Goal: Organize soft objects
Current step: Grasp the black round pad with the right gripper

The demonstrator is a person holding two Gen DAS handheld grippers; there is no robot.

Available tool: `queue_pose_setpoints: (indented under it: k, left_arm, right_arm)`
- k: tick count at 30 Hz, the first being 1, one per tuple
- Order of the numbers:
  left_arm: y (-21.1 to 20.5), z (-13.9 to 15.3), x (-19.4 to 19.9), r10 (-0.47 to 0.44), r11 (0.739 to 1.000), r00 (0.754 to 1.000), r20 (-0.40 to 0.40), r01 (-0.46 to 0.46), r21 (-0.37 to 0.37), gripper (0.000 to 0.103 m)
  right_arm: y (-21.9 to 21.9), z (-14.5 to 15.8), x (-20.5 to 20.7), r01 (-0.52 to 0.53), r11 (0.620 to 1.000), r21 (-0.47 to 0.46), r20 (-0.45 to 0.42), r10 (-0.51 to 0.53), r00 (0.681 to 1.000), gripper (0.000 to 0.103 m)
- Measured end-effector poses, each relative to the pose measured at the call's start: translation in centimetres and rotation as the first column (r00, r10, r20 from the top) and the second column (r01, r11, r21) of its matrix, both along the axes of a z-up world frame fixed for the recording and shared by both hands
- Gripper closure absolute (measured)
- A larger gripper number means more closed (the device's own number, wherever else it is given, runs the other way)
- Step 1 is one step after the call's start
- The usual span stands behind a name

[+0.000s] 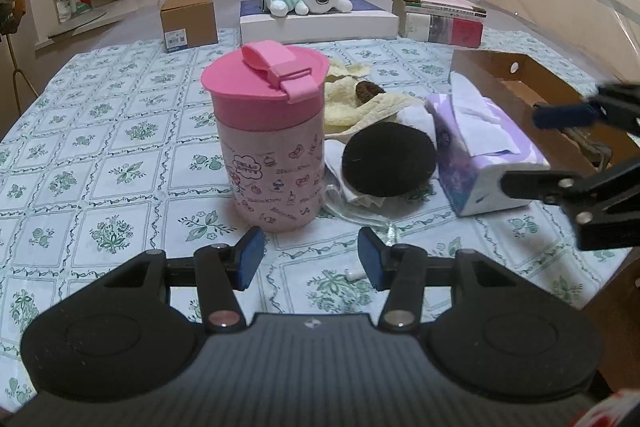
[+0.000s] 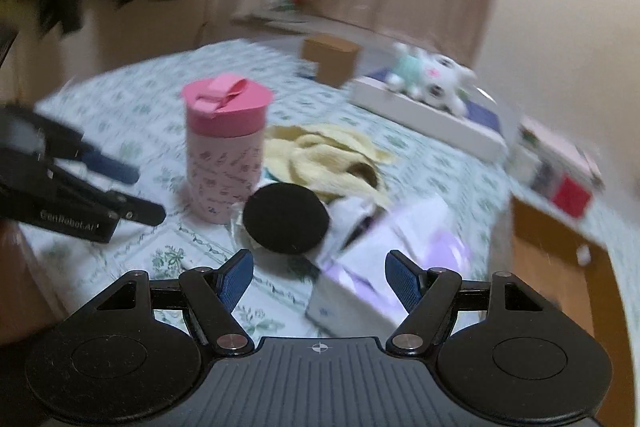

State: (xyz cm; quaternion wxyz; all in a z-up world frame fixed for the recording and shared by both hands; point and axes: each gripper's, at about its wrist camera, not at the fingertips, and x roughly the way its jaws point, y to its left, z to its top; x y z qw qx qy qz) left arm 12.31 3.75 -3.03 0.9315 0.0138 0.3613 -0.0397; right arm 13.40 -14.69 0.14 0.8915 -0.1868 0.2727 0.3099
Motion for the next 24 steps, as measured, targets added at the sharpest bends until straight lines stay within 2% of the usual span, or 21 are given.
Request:
queue_pose_setpoints:
  k: [6,13,16,18,24]
  left_arm:
    - [0.8,-1.1,1.2,-0.007,1.0,1.0,-0.025,0.007,-0.013,0.055]
    - [1.9,-2.2,2.5,-0.003,1.0,0.999,-0.04,0.002,-0.026,0.051]
    - [2.4,-2.5,3.1,0.005,0.999,0.999,-0.043,-0.006,-0.037,0.045]
    - [2.5,-2.6,3.3,0.006,0.999,0.999,-0.043,-0.008,-0.041,0.038]
    - [2.5,-3.0,3.5,0.004,0.998,0.999,-0.043,-0.006,-0.056,0.036]
  right_arm:
    - [4.1,-2.3,2.6,-0.182,0.966,-0.182,0.045,0.193,0.98,0.03]
    - [7.6,-5.2,5.1,-0.288,0.886,-0.363,0.055,0.329,0.943,0.03]
    - [8.6,-6.2,6.0,-0.309,0.863,-0.4,0.037,0.353,0.935,0.029]
    - [9.1,-6.8,6.6,-0.324,0.849,-0.418,0.026,0.368,0.929,0.028]
    - [9.5,-7.4,7.7,-0.331,0.84,-0.431,-0.015,0.36,0.933,0.028]
